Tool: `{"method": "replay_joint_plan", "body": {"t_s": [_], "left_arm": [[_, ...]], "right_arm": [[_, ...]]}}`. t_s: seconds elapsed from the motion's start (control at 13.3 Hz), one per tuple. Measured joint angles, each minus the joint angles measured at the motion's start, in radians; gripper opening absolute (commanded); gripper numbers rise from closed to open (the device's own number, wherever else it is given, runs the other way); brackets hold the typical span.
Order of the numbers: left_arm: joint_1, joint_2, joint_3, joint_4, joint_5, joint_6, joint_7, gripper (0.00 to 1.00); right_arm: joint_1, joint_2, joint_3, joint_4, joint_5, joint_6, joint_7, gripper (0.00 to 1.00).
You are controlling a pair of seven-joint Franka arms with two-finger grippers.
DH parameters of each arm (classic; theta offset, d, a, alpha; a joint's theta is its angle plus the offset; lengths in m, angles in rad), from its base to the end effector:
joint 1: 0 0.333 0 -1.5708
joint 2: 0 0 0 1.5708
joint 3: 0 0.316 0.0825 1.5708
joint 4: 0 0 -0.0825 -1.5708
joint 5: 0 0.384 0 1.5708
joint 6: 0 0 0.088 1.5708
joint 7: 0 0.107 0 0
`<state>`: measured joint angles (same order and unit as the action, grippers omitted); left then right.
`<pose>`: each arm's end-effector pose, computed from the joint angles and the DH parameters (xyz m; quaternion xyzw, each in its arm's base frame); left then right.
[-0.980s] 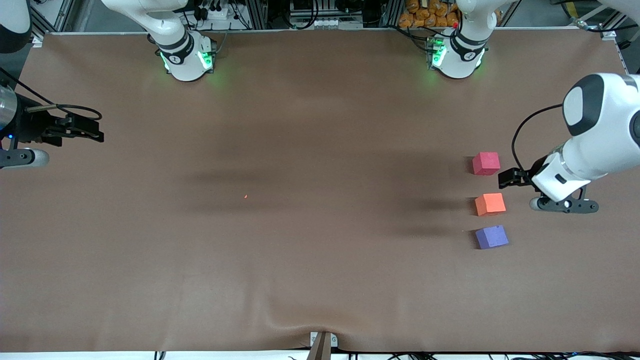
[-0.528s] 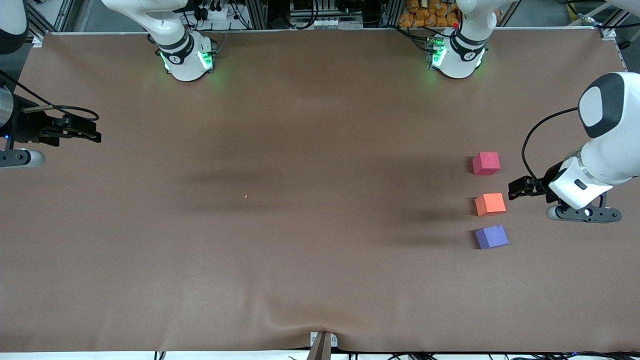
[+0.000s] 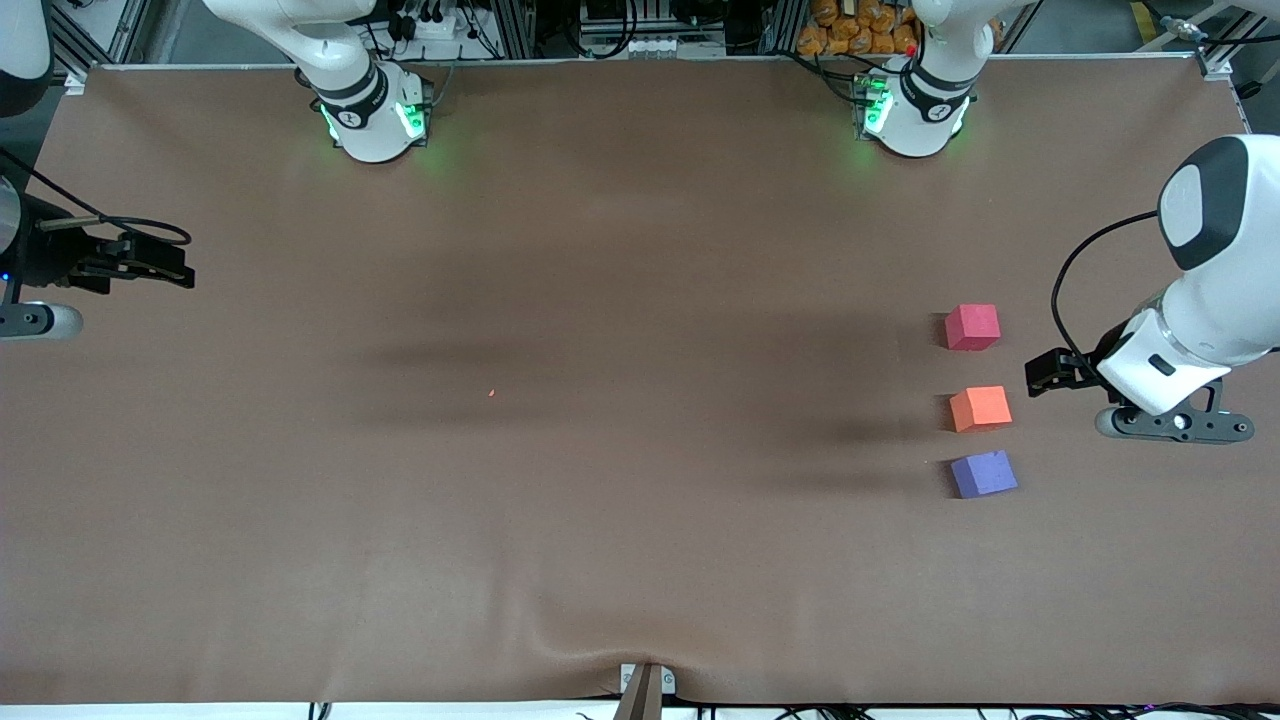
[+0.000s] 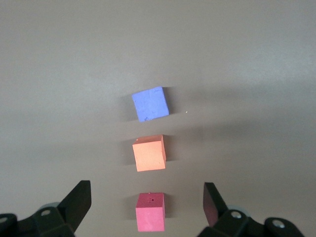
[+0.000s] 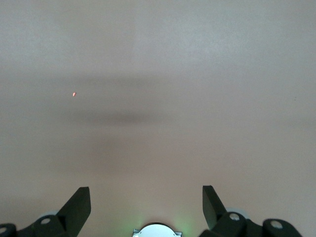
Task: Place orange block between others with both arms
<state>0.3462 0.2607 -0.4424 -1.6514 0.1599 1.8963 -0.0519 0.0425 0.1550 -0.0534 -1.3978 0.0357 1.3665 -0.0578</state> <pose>0.6341 -0.0255 0.4720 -0.9990 0.0405 -0.0069 0.0202 0.5794 0.0006 0.6006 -0.9953 -0.0253 0.0924 0.0168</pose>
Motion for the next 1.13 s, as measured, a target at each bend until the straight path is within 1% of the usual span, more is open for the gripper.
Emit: {"method": "replay_joint_plan", "body": {"t_s": [0.23,0.6,0.68,0.75,0.9,0.98,1.06,1.13], "left_arm": [[0.002,-0.022,0.003,0.018,0.001,-0.018,-0.001,1.0],[-0.006,-0.105,-0.019,0.05,0.001,-0.055,-0.001,1.0],[-0.021,-0.115,-0.013,0.051,0.001,-0.071,-0.001,1.0],[-0.067,-0.122,0.025,0.053,0.001,-0.091,-0.001,1.0],[-0.247,-0.132,0.202,0.089,-0.042,-0.164,-0.015,1.0],[-0.308,-0.139,0.275,0.113,-0.087,-0.2,-0.02,1.0],[-0.337,-0.151,0.322,0.133,-0.122,-0.233,-0.02,1.0],[-0.347,-0.17,0.349,0.147,-0.137,-0.268,-0.018,1.0]], "right_arm": [[0.0,0.0,0.001,0.0,0.0,0.0,0.0,1.0],[-0.011,0.0,-0.006,0.0,-0.002,-0.002,0.0,1.0],[-0.02,0.0,-0.007,-0.001,-0.002,-0.003,0.0,1.0],[-0.03,0.0,-0.007,-0.001,-0.002,-0.004,0.0,1.0],[-0.037,0.0,-0.008,-0.002,-0.002,-0.005,0.0,1.0],[-0.037,0.0,-0.006,-0.002,-0.002,-0.005,0.0,1.0],[-0.037,0.0,-0.005,-0.002,-0.002,-0.005,0.0,1.0],[-0.037,0.0,-0.004,-0.002,-0.002,-0.005,0.0,1.0]]}}
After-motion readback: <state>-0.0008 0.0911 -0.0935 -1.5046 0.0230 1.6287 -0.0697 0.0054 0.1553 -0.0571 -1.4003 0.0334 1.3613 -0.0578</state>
